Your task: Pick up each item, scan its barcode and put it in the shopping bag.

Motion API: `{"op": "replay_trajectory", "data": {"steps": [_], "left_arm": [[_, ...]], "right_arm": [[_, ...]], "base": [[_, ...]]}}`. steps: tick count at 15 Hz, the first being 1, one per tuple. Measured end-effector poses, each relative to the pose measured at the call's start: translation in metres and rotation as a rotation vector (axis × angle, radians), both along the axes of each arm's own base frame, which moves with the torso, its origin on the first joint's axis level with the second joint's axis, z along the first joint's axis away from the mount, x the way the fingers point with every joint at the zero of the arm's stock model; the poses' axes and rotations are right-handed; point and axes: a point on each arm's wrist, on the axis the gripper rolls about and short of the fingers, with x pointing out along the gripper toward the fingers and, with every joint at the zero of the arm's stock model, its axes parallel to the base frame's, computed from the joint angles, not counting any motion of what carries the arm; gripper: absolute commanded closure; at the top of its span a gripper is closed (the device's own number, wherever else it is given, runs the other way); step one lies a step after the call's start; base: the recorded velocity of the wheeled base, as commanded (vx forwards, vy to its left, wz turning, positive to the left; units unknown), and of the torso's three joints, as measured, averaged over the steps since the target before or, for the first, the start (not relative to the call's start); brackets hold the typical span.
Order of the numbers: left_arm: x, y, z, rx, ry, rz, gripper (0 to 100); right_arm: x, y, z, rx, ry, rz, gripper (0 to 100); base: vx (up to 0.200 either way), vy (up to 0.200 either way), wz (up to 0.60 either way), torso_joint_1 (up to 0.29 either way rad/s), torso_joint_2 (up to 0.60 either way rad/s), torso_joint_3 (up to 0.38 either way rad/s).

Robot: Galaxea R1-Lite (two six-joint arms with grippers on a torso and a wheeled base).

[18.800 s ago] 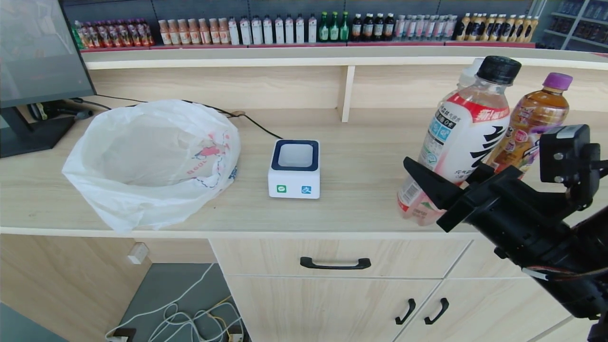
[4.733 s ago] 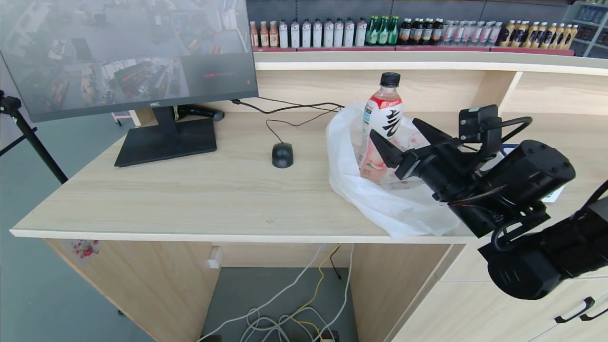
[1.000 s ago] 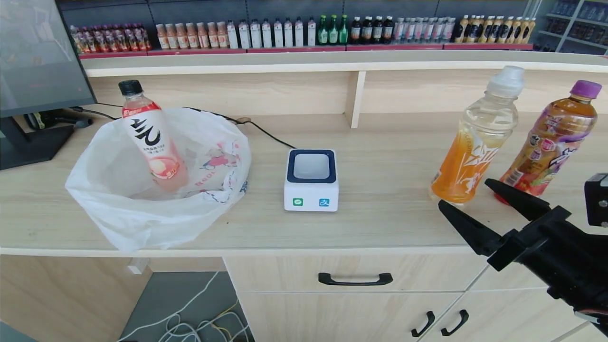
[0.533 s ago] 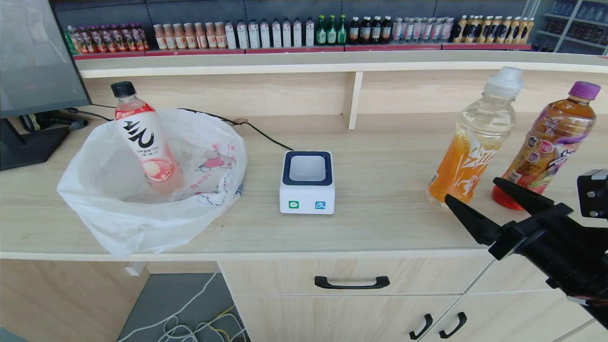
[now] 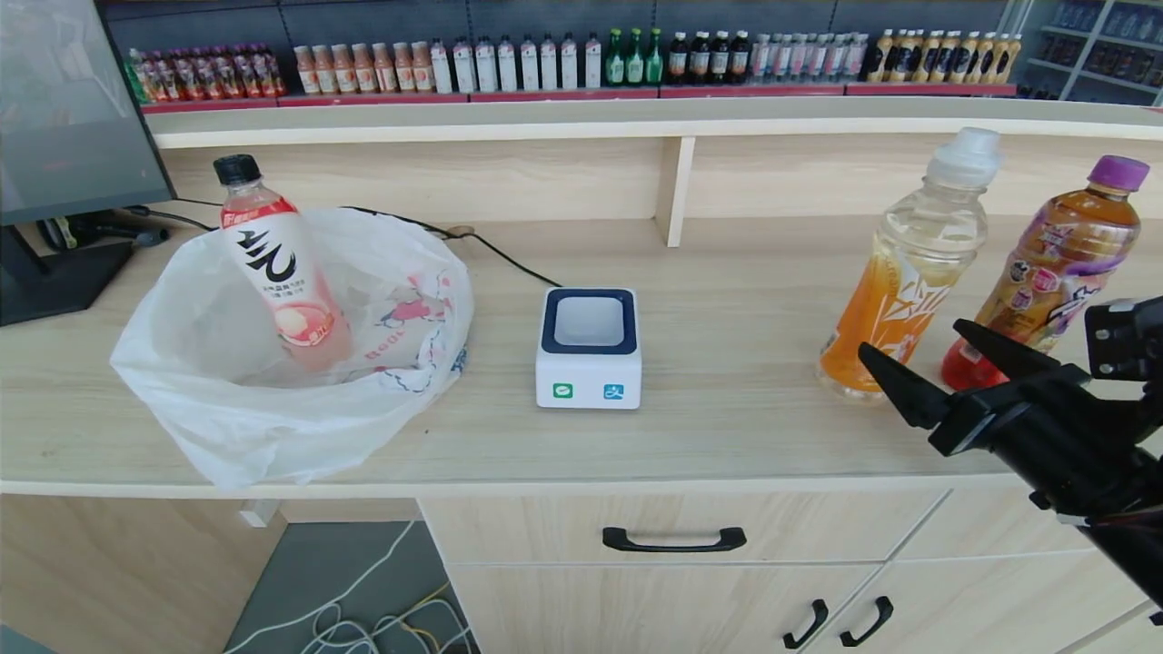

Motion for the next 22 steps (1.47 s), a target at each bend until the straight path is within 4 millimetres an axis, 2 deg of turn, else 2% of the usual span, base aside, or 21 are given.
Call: {"op": "replay_trajectory", "data": {"steps": [7,22], "left_arm": [[0.000,0.000,0.000,0.000,0.000,0.000,0],[0.000,0.000,0.000,-0.001,0.000,0.001,0]], "right_arm": [[0.016,-0.003,0.004,0.001,-0.021,-0.029,0],[0.059,0.005,0.004,0.016,-0.045,-0.076,0]], "base": [[0.000,0.000,0.00,0.000,0.00,0.000],[0.000,0.000,0.00,0.000,0.00,0.000]]}}
